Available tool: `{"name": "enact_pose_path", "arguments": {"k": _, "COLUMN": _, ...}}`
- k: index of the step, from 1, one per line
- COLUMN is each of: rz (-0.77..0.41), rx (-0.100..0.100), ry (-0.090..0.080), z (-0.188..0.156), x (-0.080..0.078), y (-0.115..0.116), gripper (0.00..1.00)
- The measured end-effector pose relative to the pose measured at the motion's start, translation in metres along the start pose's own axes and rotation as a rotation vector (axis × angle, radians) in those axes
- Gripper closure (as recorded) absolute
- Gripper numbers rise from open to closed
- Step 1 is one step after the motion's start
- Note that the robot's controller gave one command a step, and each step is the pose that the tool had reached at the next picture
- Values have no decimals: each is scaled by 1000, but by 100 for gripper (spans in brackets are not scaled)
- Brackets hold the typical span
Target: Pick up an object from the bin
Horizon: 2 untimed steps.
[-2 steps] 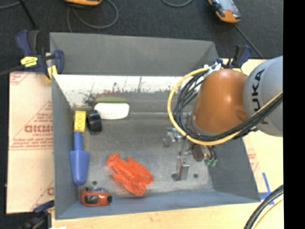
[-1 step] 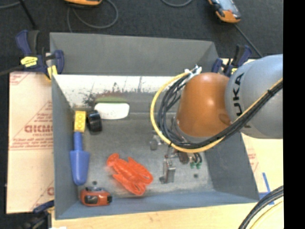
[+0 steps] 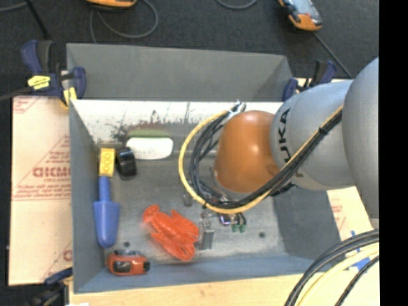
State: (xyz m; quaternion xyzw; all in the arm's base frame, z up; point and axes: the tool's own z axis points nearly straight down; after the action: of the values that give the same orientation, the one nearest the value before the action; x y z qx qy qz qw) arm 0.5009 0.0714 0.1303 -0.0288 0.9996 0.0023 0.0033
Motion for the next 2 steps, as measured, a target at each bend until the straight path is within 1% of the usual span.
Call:
{"name": "enact_pose_path", "arguments": {"k": 1, "rz": -215, "rx": 4, "ry": 7, "z": 11, "x": 26, "y": -9, "gripper": 100}}
{"name": "enact_pose_path", "arguments": {"k": 2, "rz": -215, "rx": 4, "ry": 7, "z": 11, "x": 26, "y": -9, "gripper": 0}}
